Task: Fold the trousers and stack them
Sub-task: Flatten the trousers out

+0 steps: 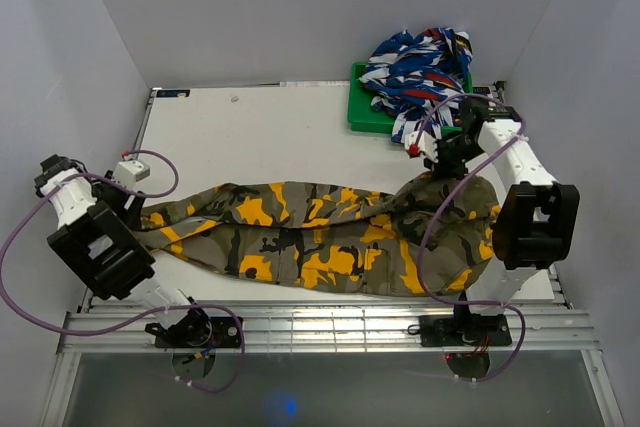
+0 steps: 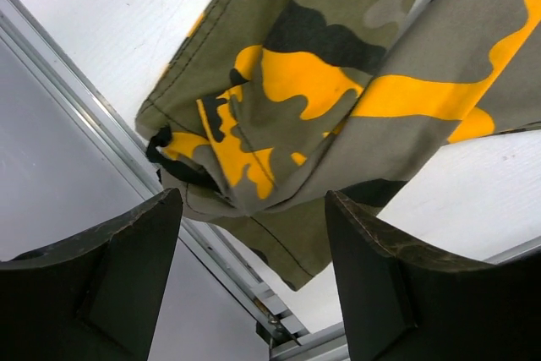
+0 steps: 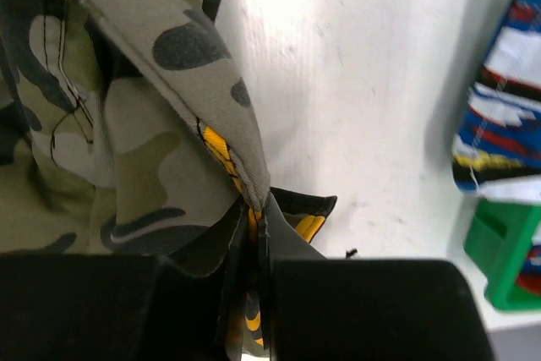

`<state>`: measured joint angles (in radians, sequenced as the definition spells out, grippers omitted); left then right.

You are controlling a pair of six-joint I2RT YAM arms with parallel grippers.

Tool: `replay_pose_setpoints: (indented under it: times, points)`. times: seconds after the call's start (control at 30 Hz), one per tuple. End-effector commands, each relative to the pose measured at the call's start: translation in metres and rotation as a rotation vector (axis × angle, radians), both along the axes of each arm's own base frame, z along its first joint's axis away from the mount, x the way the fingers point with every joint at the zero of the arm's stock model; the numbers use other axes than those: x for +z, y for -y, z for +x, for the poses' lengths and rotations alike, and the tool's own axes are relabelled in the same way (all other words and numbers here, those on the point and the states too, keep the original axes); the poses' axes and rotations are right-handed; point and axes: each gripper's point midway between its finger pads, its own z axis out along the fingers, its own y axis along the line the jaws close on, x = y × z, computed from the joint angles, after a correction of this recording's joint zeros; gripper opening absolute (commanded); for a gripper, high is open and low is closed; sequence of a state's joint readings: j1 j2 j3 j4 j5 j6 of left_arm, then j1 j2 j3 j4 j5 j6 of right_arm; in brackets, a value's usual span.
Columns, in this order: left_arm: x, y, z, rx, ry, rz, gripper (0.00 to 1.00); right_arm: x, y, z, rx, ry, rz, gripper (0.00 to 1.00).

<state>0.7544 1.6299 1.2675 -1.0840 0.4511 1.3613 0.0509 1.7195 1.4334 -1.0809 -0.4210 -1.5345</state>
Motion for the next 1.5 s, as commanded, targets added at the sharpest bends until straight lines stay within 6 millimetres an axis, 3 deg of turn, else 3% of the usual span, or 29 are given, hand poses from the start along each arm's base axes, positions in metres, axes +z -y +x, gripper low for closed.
replay_pose_setpoints:
  times: [0.0, 0.13, 0.3, 0.47, 0.53, 0.6, 0.63, 0.83, 0.97, 1.1, 1.2, 1.23, 1.27, 1.37, 1.4, 1.47]
  points:
    - [-0.004, -0.005, 0.008, -0.045, 0.022, 0.032, 0.77, 0.029, 0.013, 0.004, -0.058, 0.049, 0.002, 0.08]
    - [-0.020, -0.011, 0.015, -0.017, -0.003, 0.002, 0.72, 0.033, 0.011, 0.000, -0.056, 0.056, 0.015, 0.08]
    - [-0.040, 0.004, 0.020, -0.024, -0.043, -0.069, 0.67, 0.039, 0.010, 0.002, -0.085, 0.054, 0.029, 0.08]
    - [-0.041, 0.010, 0.037, -0.002, -0.011, -0.100, 0.33, 0.041, 0.012, -0.001, -0.092, 0.070, 0.019, 0.08]
    - [-0.033, 0.010, 0.042, 0.026, 0.005, -0.116, 0.22, 0.046, 0.014, 0.001, -0.106, 0.091, 0.021, 0.08]
    - [-0.018, 0.001, 0.050, 0.057, 0.043, -0.111, 0.03, 0.053, 0.027, 0.006, -0.169, 0.109, 0.034, 0.08]
    - [-0.009, -0.002, 0.054, 0.095, 0.069, -0.130, 0.00, 0.056, 0.031, 0.011, -0.192, 0.127, 0.040, 0.08]
    - [0.072, -0.061, 0.091, 0.290, 0.335, -0.083, 0.00, 0.066, 0.080, 0.025, -0.359, 0.173, 0.070, 0.08]
    - [0.094, -0.071, 0.114, 0.337, 0.387, -0.098, 0.00, 0.056, 0.098, 0.022, -0.396, 0.181, 0.058, 0.08]
    - [0.100, -0.075, 0.121, 0.379, 0.383, -0.126, 0.00, 0.052, 0.101, 0.019, -0.408, 0.201, 0.058, 0.08]
    - [0.087, -0.075, 0.109, 0.414, 0.297, -0.116, 0.00, 0.044, 0.100, 0.009, -0.404, 0.181, 0.054, 0.08]
    - [0.081, -0.070, 0.094, 0.431, 0.244, -0.107, 0.00, 0.044, 0.106, 0.004, -0.406, 0.191, 0.049, 0.08]
    - [0.072, -0.059, 0.055, 0.460, 0.130, -0.082, 0.00, 0.055, 0.119, -0.008, -0.401, 0.232, 0.055, 0.08]
    - [0.061, -0.014, 0.013, 0.576, -0.124, -0.263, 0.00, 0.050, 0.124, -0.009, -0.389, 0.260, 0.048, 0.08]
    - [0.059, -0.011, 0.016, 0.622, -0.172, -0.294, 0.00, 0.044, 0.126, 0.001, -0.424, 0.261, 0.056, 0.08]
    - [0.055, -0.012, 0.046, 0.820, -0.235, -0.372, 0.00, 0.022, 0.126, 0.039, -0.495, 0.251, 0.017, 0.08]
